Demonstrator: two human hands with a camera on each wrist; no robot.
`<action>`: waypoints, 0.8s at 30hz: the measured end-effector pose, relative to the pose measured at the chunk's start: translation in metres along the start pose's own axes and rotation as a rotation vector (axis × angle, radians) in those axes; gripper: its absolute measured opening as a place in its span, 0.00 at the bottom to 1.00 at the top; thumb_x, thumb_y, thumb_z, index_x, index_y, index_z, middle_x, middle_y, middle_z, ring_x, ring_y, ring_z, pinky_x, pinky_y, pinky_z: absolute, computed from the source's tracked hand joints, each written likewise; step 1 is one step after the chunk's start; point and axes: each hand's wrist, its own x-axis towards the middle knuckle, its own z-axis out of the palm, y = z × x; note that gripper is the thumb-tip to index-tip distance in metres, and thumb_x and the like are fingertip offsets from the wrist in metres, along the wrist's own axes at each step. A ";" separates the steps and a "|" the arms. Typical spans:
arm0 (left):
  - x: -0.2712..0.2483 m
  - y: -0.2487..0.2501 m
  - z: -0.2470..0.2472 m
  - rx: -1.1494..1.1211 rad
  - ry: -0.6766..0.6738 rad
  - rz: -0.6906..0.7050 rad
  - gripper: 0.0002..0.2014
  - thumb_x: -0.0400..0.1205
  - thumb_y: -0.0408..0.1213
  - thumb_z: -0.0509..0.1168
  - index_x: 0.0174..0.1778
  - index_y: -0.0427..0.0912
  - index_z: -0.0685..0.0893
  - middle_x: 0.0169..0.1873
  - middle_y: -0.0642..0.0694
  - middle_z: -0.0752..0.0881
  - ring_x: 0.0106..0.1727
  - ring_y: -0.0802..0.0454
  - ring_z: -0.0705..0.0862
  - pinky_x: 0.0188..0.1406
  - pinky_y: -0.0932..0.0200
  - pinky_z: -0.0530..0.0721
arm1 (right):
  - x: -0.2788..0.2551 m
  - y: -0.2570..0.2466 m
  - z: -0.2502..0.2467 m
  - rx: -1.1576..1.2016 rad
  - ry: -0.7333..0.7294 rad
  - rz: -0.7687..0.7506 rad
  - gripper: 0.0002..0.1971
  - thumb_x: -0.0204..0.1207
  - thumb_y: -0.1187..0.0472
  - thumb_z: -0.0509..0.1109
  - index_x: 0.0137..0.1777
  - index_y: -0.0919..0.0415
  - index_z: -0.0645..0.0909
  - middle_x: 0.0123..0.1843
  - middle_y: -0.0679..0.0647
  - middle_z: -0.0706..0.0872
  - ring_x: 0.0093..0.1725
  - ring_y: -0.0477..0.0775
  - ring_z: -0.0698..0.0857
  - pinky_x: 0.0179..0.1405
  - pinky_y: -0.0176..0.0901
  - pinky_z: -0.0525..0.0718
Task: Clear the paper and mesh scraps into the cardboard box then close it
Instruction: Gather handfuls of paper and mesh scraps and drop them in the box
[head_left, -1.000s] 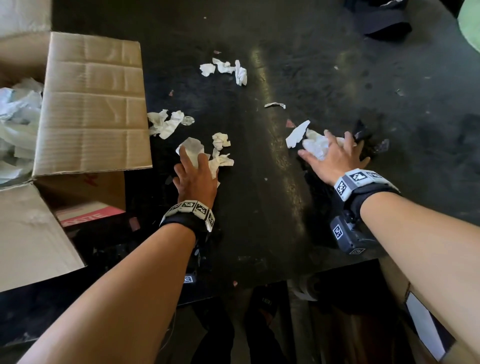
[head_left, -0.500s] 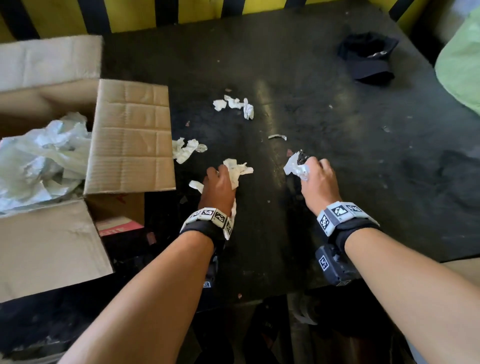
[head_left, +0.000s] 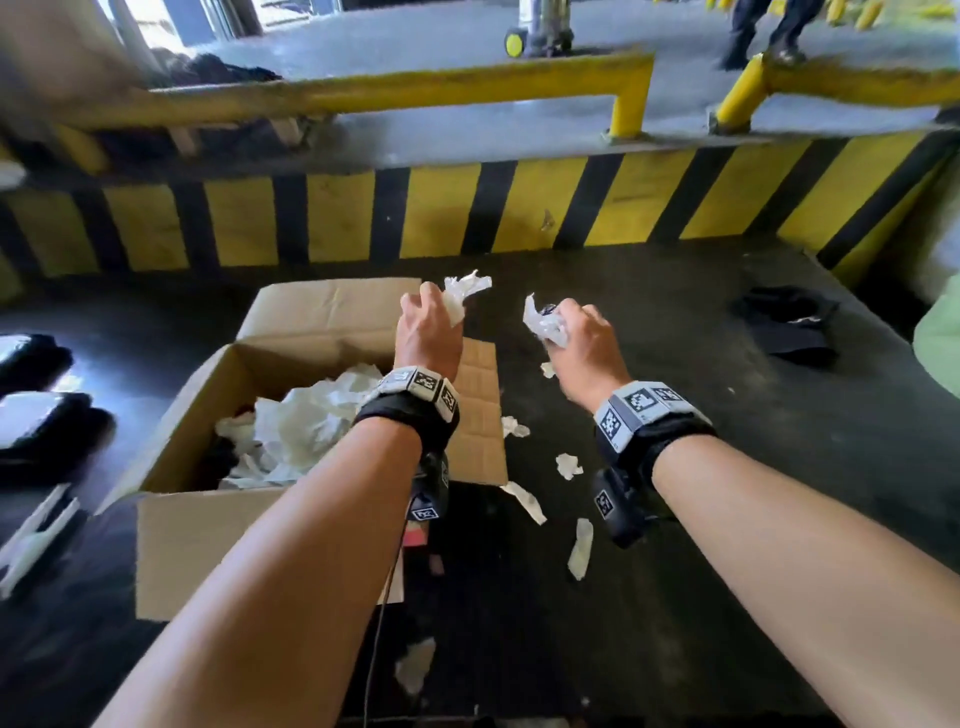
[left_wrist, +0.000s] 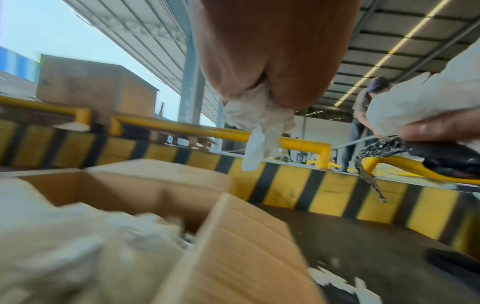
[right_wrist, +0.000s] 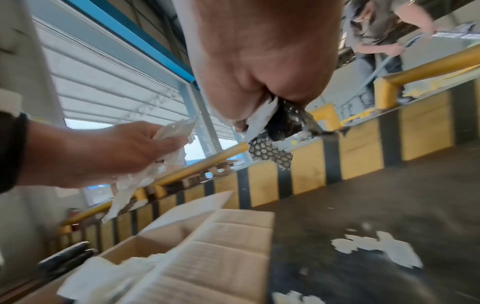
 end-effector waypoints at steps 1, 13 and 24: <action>0.007 -0.017 -0.016 0.008 0.008 -0.029 0.20 0.87 0.44 0.62 0.70 0.36 0.70 0.61 0.33 0.76 0.59 0.33 0.81 0.55 0.46 0.77 | 0.005 -0.021 0.010 0.020 -0.018 -0.033 0.11 0.76 0.65 0.74 0.57 0.67 0.80 0.53 0.67 0.83 0.52 0.67 0.82 0.42 0.48 0.74; 0.024 -0.228 -0.101 0.119 -0.145 -0.240 0.25 0.83 0.56 0.63 0.66 0.41 0.74 0.61 0.34 0.75 0.62 0.30 0.79 0.63 0.43 0.77 | 0.005 -0.160 0.185 0.127 -0.430 -0.040 0.21 0.68 0.53 0.82 0.59 0.56 0.81 0.56 0.58 0.83 0.53 0.58 0.82 0.50 0.42 0.77; 0.036 -0.290 -0.098 0.248 -0.424 -0.126 0.33 0.72 0.61 0.63 0.75 0.59 0.71 0.70 0.46 0.79 0.73 0.43 0.76 0.70 0.41 0.77 | 0.002 -0.161 0.197 -0.044 -0.554 -0.136 0.30 0.72 0.42 0.75 0.75 0.43 0.75 0.73 0.49 0.80 0.66 0.54 0.83 0.67 0.53 0.81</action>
